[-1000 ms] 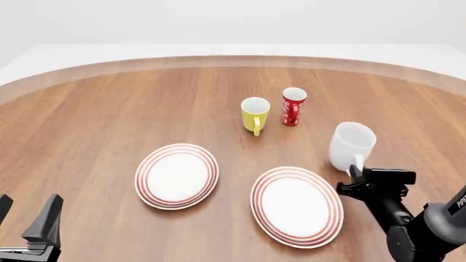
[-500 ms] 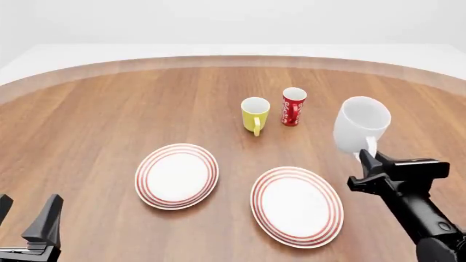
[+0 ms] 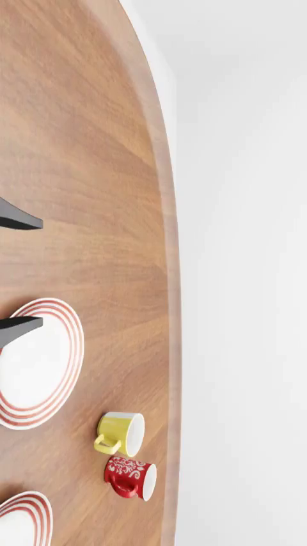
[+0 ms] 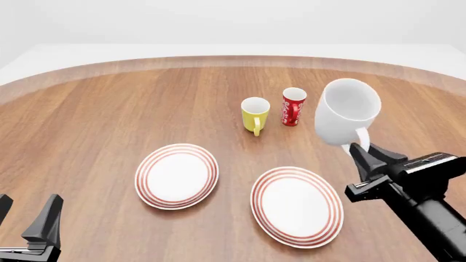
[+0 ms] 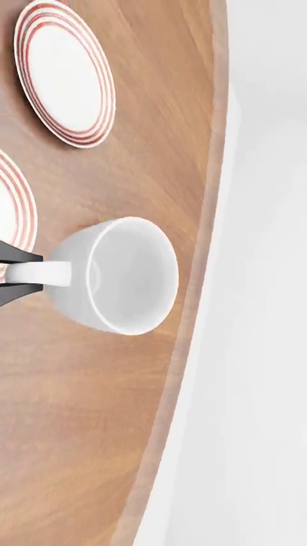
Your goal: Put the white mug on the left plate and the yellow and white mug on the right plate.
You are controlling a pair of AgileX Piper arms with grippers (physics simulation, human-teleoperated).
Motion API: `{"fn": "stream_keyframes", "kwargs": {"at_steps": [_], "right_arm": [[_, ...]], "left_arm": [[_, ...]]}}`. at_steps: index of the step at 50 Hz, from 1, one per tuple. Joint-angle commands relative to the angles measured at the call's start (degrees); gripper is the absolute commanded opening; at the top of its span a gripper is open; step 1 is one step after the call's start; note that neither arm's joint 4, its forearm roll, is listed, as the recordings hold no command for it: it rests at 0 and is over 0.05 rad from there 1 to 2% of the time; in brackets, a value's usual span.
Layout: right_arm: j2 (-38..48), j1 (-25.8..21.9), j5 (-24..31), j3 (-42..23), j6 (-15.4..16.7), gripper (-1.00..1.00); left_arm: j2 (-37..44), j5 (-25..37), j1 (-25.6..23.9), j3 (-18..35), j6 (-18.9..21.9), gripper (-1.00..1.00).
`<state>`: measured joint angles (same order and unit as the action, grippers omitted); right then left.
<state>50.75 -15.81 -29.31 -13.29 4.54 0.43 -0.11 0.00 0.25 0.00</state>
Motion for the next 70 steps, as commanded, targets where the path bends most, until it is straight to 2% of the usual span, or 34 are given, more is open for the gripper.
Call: {"fn": "stream_keyframes", "kwargs": {"at_steps": [1,17,30,46,70], "right_arm": [[-0.9,-5.9,1.5,-2.3,1.2,-1.0],[9.8,-14.1,-3.7,-7.4,2.3,-1.0],[20.5,-20.0,-8.7,-12.2,1.6,-1.0],[29.4,-23.5,-12.3,-17.1,0.1,-1.0],[41.7,-29.4,-13.7,-25.4,-1.4,-1.0]], "left_arm": [[0.0,0.0,0.0,0.0,0.0,1.0],[0.0,0.0,0.0,0.0,0.0,1.0],[0.0,0.0,0.0,0.0,0.0,1.0],[0.0,0.0,0.0,0.0,0.0,1.0],[0.0,0.0,0.0,0.0,0.0,1.0]]}}
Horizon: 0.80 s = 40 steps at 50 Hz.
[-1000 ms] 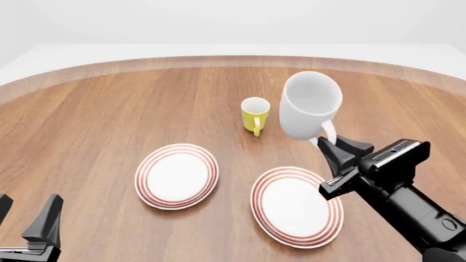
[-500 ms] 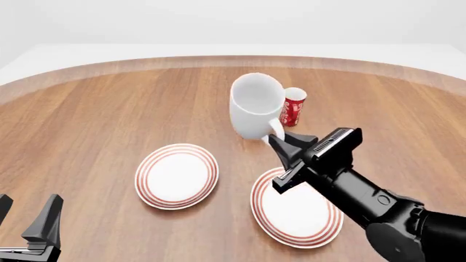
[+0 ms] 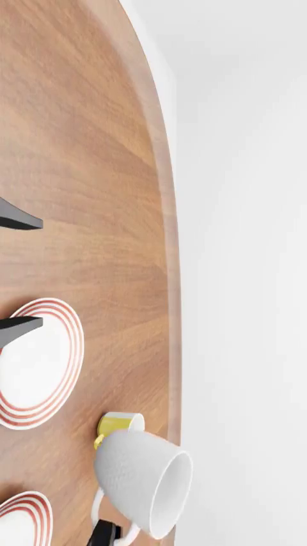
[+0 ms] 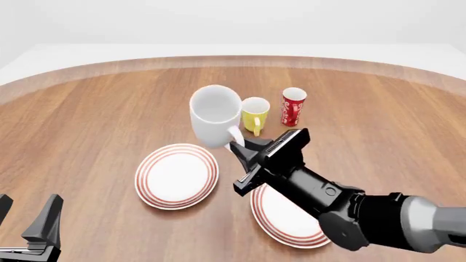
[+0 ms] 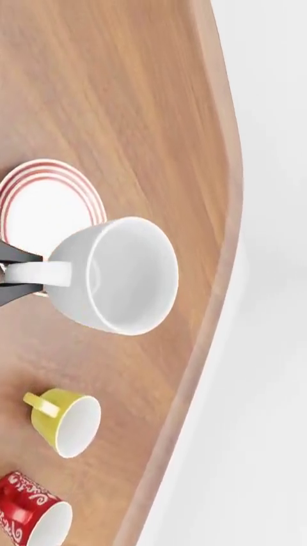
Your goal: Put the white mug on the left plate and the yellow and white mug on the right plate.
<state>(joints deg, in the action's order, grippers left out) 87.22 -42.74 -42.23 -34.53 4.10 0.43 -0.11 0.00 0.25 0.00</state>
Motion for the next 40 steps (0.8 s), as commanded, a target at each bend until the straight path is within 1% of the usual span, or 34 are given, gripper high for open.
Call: {"fn": "stream_keyframes", "kwargs": {"at_steps": [1,13,22,29,40], "right_arm": [[5.7,-2.6,-0.7,-4.5,-1.1,-1.0],[11.8,-3.7,-1.3,-9.7,-1.1,-1.0],[14.9,-4.5,-1.4,-12.3,-1.4,-1.0],[17.0,-5.8,-1.2,-13.8,-1.9,-1.0],[19.9,-6.4,-1.1,-14.8,-2.8,-1.0]], "left_arm": [[0.0,0.0,0.0,0.0,0.0,1.0],[0.0,0.0,0.0,0.0,0.0,1.0],[0.0,0.0,0.0,0.0,0.0,1.0],[0.0,0.0,0.0,0.0,0.0,1.0],[0.0,0.0,0.0,0.0,0.0,1.0]]}}
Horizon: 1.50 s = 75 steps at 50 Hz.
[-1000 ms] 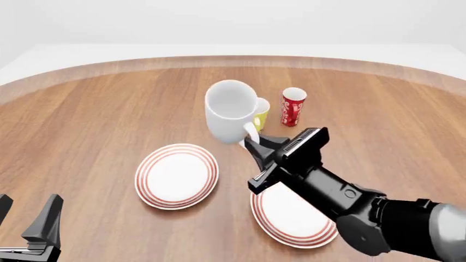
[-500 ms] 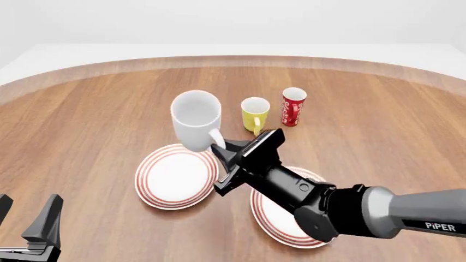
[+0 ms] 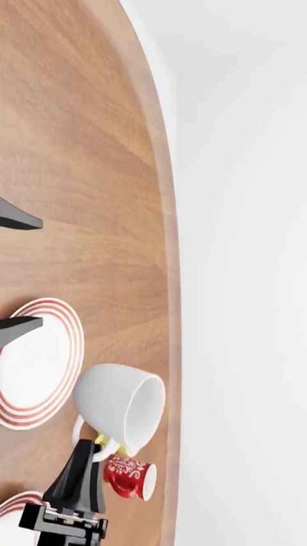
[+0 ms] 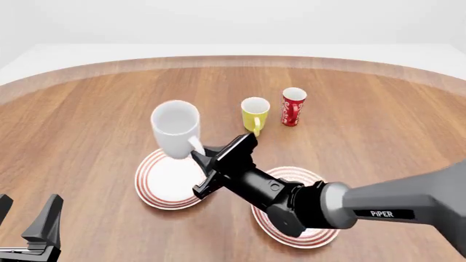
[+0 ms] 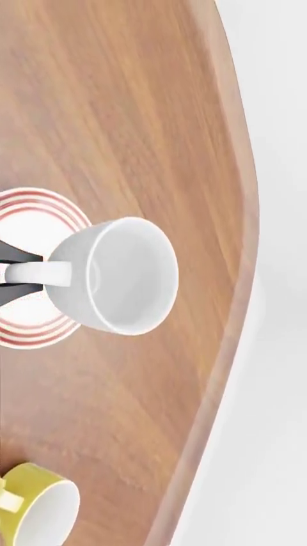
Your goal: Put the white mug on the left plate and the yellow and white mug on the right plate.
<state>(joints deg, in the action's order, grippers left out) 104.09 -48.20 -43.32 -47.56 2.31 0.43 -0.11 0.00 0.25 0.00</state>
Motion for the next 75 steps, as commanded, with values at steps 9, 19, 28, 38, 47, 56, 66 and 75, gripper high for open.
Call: {"fn": "stream_keyframes", "kwargs": {"at_steps": [9,19,28,38,47,56,66,75], "right_arm": [[5.7,-1.5,0.9,-2.8,-1.9,-1.0],[7.2,-1.8,1.7,-3.2,-2.6,-1.0],[9.1,-1.8,1.9,-3.6,-3.0,-1.0],[10.9,-1.5,2.0,-4.3,-3.1,-1.0],[12.0,-1.5,2.2,-4.9,-3.2,-1.0],[12.9,-1.2,2.6,-5.4,-3.1,-1.0],[13.4,-1.2,2.8,-5.6,-3.2,-1.0],[14.4,-0.6,3.6,-6.6,-3.8,1.0]], "left_arm": [[0.0,0.0,0.0,0.0,0.0,1.0],[0.0,0.0,0.0,0.0,0.0,1.0],[0.0,0.0,0.0,0.0,0.0,1.0],[0.0,0.0,0.0,0.0,0.0,1.0],[0.0,0.0,0.0,0.0,0.0,1.0],[0.0,0.0,0.0,0.0,0.0,1.0],[0.0,0.0,0.0,0.0,0.0,1.0],[0.0,0.0,0.0,0.0,0.0,1.0]]}}
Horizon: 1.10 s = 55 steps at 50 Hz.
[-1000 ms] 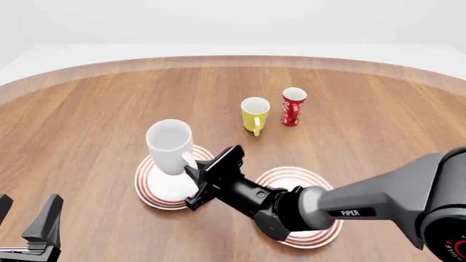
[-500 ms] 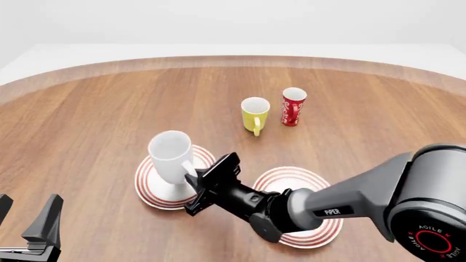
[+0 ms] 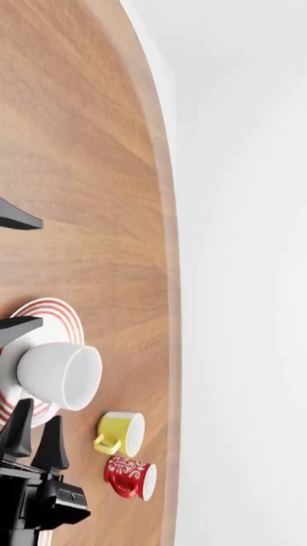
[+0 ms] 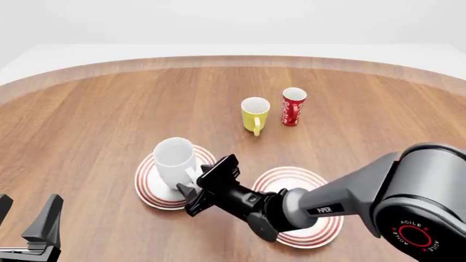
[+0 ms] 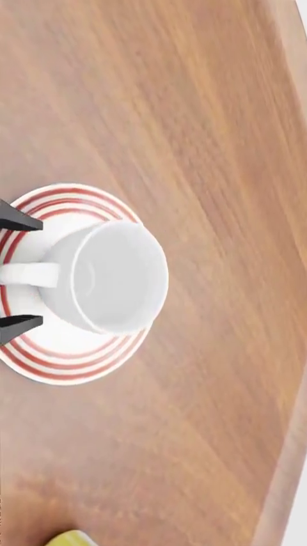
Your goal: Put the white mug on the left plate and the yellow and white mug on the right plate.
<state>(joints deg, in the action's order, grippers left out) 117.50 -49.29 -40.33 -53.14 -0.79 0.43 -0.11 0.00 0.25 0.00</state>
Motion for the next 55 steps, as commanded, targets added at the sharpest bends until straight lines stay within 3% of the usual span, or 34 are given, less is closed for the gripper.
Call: {"fn": "stream_keyframes", "kwargs": {"at_steps": [1,16,30,55], "right_arm": [[1.1,0.6,0.7,-1.1,-0.8,1.0],[-0.2,0.7,0.8,0.1,-1.5,1.0],[-8.6,1.5,-0.8,8.1,-2.0,1.0],[-20.1,7.9,-2.0,15.6,-1.7,1.0]], "left_arm": [[0.0,0.0,0.0,0.0,0.0,1.0],[0.0,0.0,0.0,0.0,0.0,1.0],[0.0,0.0,0.0,0.0,0.0,1.0],[0.0,0.0,0.0,0.0,0.0,1.0]]}}
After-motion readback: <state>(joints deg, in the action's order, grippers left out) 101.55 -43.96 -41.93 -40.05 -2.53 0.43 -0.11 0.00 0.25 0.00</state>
